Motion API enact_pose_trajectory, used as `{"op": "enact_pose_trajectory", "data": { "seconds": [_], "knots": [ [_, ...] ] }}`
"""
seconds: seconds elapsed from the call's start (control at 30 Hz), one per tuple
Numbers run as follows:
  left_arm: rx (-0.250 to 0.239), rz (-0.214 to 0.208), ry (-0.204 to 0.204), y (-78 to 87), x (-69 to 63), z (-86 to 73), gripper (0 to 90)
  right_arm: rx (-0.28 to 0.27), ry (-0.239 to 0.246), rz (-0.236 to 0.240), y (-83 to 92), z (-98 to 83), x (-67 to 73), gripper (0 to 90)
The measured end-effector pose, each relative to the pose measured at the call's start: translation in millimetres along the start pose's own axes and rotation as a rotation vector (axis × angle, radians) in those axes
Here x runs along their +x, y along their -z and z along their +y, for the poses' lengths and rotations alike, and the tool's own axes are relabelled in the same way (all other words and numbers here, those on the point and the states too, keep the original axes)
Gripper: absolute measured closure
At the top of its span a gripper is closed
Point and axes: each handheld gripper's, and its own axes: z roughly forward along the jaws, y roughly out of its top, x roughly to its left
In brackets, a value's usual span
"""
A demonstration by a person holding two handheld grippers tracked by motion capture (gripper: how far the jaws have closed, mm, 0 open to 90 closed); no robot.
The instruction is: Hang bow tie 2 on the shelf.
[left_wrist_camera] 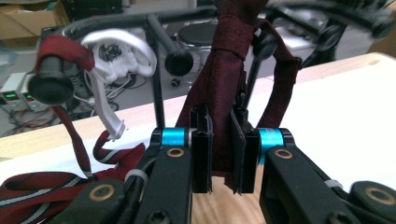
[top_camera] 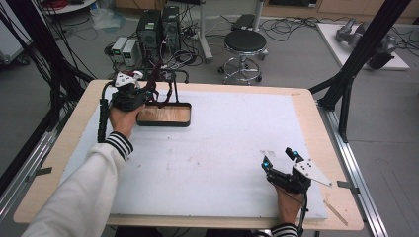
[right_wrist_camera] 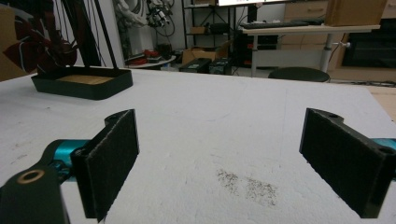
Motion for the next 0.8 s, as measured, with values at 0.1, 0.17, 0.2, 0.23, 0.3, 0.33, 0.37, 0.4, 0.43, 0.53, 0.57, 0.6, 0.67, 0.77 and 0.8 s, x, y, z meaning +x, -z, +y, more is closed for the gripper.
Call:
{"op": "enact_pose_trajectory", "data": {
  "seconds": [0.1,0.17,0.2,0.23,0.3,0.33,0.37,0.4,0.43,0.53,0.57,0.6,0.67,0.77,0.8],
  "knots": [
    [0.007,0.006,0.01,-5.1,1.3,-2.6,80.6,0.0,0.001,0.0,0.0,0.0,0.0,11.0],
    [0.01,0.008,0.009,-7.0,0.8,-4.0,80.6,0.0,0.0,-0.001,0.0,0.0,0.1,11.1],
    [0.011,0.008,0.009,-7.5,0.9,-4.5,80.6,0.0,0.0,-0.001,0.0,0.0,0.1,11.1],
    [0.017,0.008,0.006,-8.3,1.3,-5.4,80.7,-0.001,-0.002,0.002,0.0,0.0,-0.3,11.1],
    [0.026,0.013,-0.001,-9.2,1.8,-6.6,80.8,0.0,-0.003,0.002,0.1,0.0,-0.3,11.1],
    [0.026,0.013,-0.001,-9.2,1.8,-6.6,80.7,0.0,-0.003,0.002,0.1,0.0,-0.3,11.1],
    [0.032,0.018,-0.01,-9.6,2.2,-7.6,80.7,-0.001,-0.001,0.002,0.0,0.0,-0.3,11.0],
    [0.038,0.021,-0.013,-10.3,2.5,-9.4,80.8,0.0,0.0,-0.001,0.0,0.0,0.0,11.0],
    [0.045,0.024,-0.011,-10.9,2.9,-11.7,80.9,0.0,0.0,0.0,0.0,0.0,0.0,11.1],
    [0.07,0.03,-0.003,-12.9,4.9,-22.2,81.0,0.0,0.001,-0.001,0.0,0.0,0.0,11.0],
    [0.07,0.03,-0.003,-12.9,4.9,-22.2,81.0,0.0,-0.001,0.0,0.0,0.0,0.2,11.0],
    [0.078,0.03,-0.004,-13.3,5.8,-24.8,81.0,0.0,0.0,0.0,0.0,0.0,0.1,11.0],
    [0.087,0.029,-0.005,-13.8,6.4,-25.5,81.1,0.0,0.0,-0.001,0.0,0.0,0.0,11.1],
    [0.093,0.03,-0.005,-14.1,7.6,-26.2,81.0,-0.001,0.0,0.0,0.0,0.0,0.3,11.0],
    [0.093,0.03,-0.005,-14.1,7.7,-26.1,81.0,-0.001,0.001,0.0,-0.1,0.0,0.3,11.1]
  ]
}}
